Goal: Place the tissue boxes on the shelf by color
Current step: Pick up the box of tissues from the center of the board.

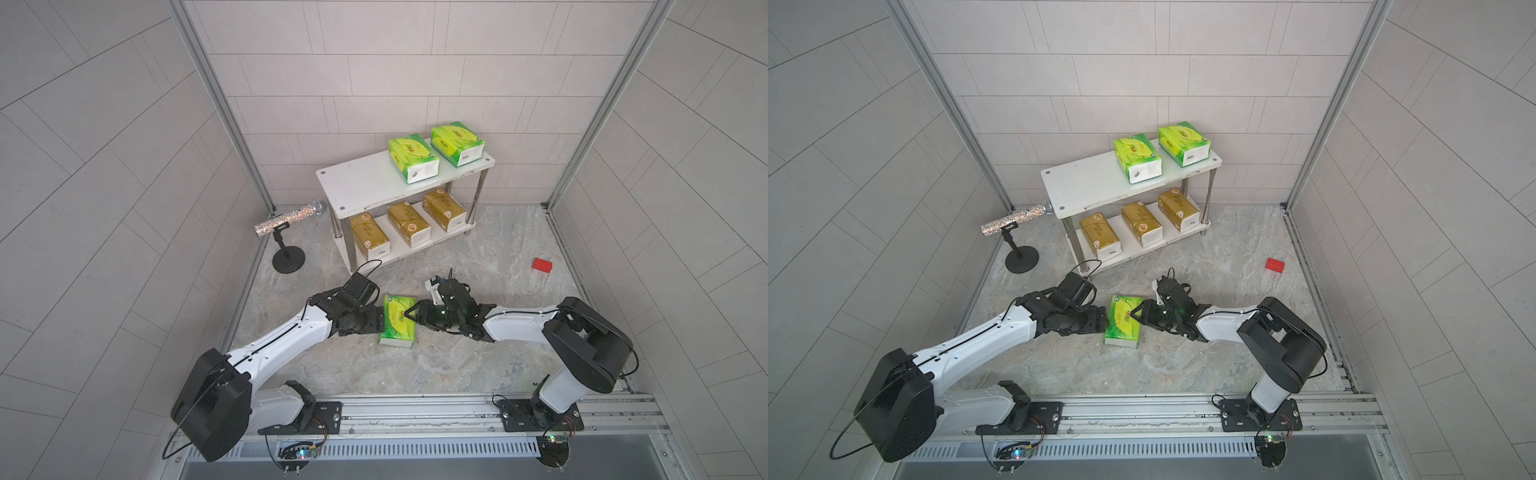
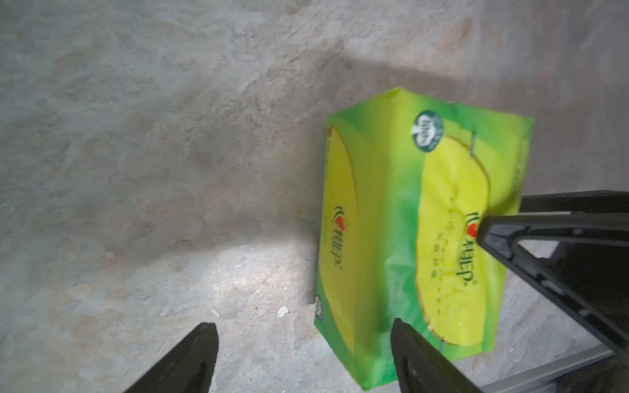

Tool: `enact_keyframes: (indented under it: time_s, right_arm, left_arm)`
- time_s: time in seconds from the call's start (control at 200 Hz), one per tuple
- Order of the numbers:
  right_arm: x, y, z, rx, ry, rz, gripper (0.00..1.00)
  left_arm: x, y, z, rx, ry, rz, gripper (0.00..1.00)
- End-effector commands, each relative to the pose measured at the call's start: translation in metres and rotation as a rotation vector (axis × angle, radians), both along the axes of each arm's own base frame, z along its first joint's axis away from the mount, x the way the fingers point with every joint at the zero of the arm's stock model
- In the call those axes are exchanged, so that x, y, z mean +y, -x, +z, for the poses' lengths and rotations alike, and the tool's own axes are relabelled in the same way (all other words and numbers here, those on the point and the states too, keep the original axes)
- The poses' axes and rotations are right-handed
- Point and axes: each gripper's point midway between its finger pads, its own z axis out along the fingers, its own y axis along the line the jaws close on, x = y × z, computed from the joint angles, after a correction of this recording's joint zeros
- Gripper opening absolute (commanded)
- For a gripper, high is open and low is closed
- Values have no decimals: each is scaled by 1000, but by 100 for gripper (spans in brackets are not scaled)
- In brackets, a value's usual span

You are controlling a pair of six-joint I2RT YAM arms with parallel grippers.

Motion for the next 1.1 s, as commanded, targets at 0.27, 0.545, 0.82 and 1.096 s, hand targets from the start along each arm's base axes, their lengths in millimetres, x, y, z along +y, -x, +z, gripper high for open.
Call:
enact_keyframes:
  time_s: [0.27,0.545,0.82,1.096]
  right_arm:
    - [-35,11,-32,89,10,2,43]
    - [-43,13,-34,89,36,43,42]
    - [-44,11,-35,93,45,52,42]
    - [-42,11,-34,107,50,73,42]
  left_arm:
    - [-35,-19,-9,-26,144,-44,96]
    - [-49,-28,-8,-41,205,-47,100]
    - [-54,-26,-24,-14,221,-39,100]
    - [-69,-24,-26,-7,262,-68,94]
